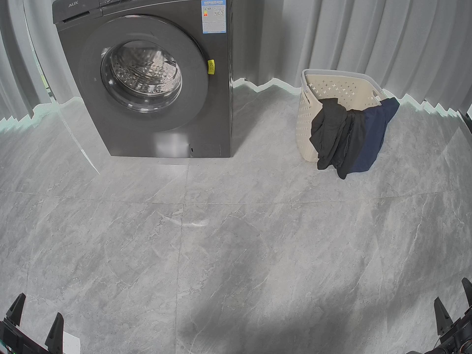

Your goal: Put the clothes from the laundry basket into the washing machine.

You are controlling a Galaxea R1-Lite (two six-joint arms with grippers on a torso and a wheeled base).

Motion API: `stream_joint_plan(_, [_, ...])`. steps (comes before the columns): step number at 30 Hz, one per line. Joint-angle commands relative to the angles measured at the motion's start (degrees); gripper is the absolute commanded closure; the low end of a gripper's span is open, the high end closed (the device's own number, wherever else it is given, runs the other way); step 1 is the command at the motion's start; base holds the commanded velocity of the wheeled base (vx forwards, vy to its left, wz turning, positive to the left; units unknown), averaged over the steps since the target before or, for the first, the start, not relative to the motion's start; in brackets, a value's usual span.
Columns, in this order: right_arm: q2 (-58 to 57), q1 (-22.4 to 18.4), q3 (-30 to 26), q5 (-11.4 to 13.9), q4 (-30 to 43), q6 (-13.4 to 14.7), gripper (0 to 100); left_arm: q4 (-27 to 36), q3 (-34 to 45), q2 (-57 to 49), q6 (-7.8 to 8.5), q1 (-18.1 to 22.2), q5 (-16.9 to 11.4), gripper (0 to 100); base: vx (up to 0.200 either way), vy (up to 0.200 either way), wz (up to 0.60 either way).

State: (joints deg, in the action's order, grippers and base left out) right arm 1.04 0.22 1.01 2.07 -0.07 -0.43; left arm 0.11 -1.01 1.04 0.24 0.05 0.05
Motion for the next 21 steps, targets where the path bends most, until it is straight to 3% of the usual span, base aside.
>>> stream_joint_plan(1, [-1.04,-0.04,-1.01,0.04,-0.01,-0.01,0,0.07,0.92,-1.04,0.02,0.04,0.04,0,0.0,-0.2,0.0])
stream_joint_plan(10, [-1.04,0.04,-1.01,0.04,-0.01,-0.01,0,-0.02,0.92,-1.04,0.02,-0.05,0.04,0,0.0,-0.2,0.0])
stream_joint_plan(21, [-1.04,0.04,-1.01,0.04,-0.01,-0.01,0,-0.02,0.92,-1.04,-0.16,-0.05,0.04,0,0.0,0.0,0.0])
